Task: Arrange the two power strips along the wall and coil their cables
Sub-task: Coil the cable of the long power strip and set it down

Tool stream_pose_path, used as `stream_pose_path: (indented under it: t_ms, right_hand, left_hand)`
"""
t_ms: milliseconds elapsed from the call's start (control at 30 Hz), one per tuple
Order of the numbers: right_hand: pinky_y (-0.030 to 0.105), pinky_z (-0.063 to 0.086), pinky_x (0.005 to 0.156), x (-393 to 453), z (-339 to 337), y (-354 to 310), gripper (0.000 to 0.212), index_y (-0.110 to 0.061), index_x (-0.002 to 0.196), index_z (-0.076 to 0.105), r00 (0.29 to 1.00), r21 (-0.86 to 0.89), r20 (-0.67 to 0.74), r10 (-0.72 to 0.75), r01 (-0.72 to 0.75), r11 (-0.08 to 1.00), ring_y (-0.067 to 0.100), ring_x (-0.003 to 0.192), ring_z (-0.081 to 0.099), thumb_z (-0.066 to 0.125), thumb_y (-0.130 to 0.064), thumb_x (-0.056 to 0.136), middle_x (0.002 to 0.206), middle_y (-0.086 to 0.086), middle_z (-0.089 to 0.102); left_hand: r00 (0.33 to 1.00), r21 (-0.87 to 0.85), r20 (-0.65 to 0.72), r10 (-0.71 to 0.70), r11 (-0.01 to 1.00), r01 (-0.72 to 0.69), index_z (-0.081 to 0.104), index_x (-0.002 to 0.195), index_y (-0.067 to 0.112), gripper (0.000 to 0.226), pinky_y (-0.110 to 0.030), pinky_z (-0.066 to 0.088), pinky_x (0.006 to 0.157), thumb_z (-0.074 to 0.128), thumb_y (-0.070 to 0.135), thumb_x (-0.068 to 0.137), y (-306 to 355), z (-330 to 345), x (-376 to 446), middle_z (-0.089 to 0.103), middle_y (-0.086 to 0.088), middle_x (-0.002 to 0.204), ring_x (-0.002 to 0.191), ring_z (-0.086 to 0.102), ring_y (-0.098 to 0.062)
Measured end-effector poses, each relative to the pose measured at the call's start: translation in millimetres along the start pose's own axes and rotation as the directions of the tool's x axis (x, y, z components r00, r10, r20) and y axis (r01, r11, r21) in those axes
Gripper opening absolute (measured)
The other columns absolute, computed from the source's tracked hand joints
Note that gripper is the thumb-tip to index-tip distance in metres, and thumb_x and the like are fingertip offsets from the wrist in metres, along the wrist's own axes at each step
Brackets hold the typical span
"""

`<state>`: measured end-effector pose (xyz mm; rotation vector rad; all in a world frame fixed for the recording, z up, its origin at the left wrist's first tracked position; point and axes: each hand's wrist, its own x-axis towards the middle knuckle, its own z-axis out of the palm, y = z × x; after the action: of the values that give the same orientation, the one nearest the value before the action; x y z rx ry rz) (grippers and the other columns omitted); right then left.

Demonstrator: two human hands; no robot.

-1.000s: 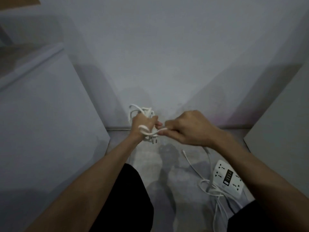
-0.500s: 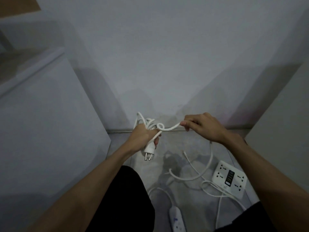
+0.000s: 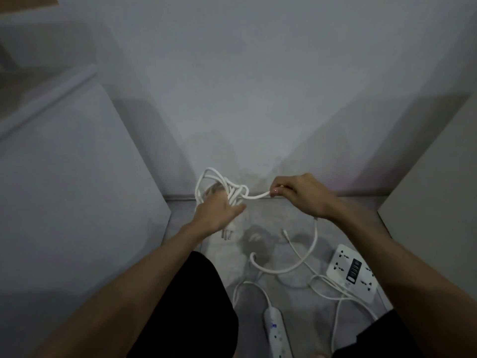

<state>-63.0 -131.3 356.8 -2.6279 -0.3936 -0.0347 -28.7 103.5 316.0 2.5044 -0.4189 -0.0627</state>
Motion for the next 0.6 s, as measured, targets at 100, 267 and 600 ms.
stream_pose_path:
  t_ms: [100,267,600]
  right_hand:
    - [0.025,0.046,0.068,-4,-12,-21,0.025,-0.026,0.081,0.067,0.986,0.037,0.168,0.006,-0.013,0.999,0.008,0.06,0.053,0.05,-0.038,0.095,0.063,-0.004,0.058]
    - [0.017,0.027,0.046,-24,-35,-51,0.031,-0.013,0.077,0.068,0.951,0.45,0.303,-0.061,-0.086,0.889,0.012,0.047,0.031,0.055,-0.034,0.095,0.054,-0.001,0.04]
    - [0.025,0.046,0.059,-16,-43,18,0.031,-0.023,0.074,0.065,0.978,0.119,0.193,0.073,-0.097,0.988,0.008,0.046,0.054,0.049,-0.036,0.097,0.053,-0.005,0.061]
  left_hand:
    - [0.997,0.276,-0.035,0.065,0.96,-0.053,0.056,0.1,0.011,0.03,-0.035,0.048,0.074,0.057,0.037,0.085,-6,2,3,0.068,-0.014,0.099,0.097,0.065,-0.033]
    - [0.982,0.377,-0.166,0.092,0.926,-0.023,0.055,0.113,0.003,0.039,-0.038,0.049,0.076,0.06,0.035,0.09,-14,-4,14,0.068,-0.018,0.105,0.098,0.064,-0.037]
    - [0.983,0.44,-0.107,0.151,0.893,-0.089,0.058,0.118,0.004,0.041,-0.036,0.049,0.081,0.06,0.033,0.089,-7,-9,-2,0.069,-0.018,0.108,0.101,0.064,-0.036]
